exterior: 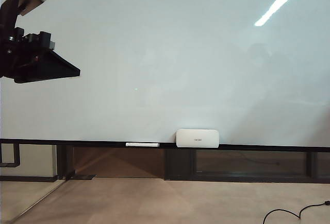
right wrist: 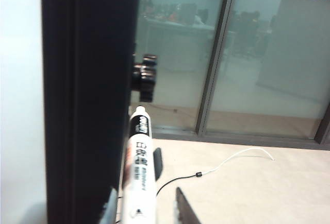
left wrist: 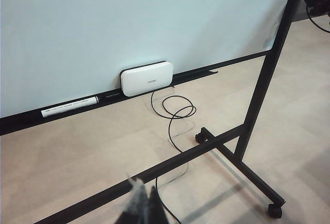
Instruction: Reach to the right to find the marker pen, pick it up, and write the number 12 on the whiteboard.
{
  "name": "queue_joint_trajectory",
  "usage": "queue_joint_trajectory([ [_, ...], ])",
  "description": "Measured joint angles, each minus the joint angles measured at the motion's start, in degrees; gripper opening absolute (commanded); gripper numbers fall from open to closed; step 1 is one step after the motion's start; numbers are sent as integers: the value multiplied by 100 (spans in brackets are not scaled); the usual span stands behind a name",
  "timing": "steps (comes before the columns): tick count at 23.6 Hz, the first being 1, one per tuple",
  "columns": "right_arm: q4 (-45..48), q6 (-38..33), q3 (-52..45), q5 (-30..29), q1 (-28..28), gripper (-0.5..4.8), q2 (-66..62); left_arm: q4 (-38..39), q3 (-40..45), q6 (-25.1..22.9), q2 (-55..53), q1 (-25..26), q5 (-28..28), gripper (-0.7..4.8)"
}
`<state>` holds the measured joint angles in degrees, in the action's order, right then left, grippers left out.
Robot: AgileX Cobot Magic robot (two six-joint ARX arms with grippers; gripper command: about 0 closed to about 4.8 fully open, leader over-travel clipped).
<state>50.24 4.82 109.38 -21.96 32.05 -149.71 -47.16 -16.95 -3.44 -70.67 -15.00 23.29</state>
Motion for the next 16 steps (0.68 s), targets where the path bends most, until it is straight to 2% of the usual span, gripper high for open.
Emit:
queue_joint_trajectory([
  [7,-72,4,0,20,-15,143,0,2,0,-22,0,0,0,-5],
  [8,-94,9,0,24,-15,133,-2,0,0,-22,0,0,0,-5],
  [9,-114,9,0,24,-15,84,-2,0,0,-22,0,0,0,-5],
  [13,-129,24,0,24,-15,21,0,0,0,-22,0,0,0,-5],
  [16,-131,26,9,24,-15,-1,0,0,0,-24,0,0,0,-5],
])
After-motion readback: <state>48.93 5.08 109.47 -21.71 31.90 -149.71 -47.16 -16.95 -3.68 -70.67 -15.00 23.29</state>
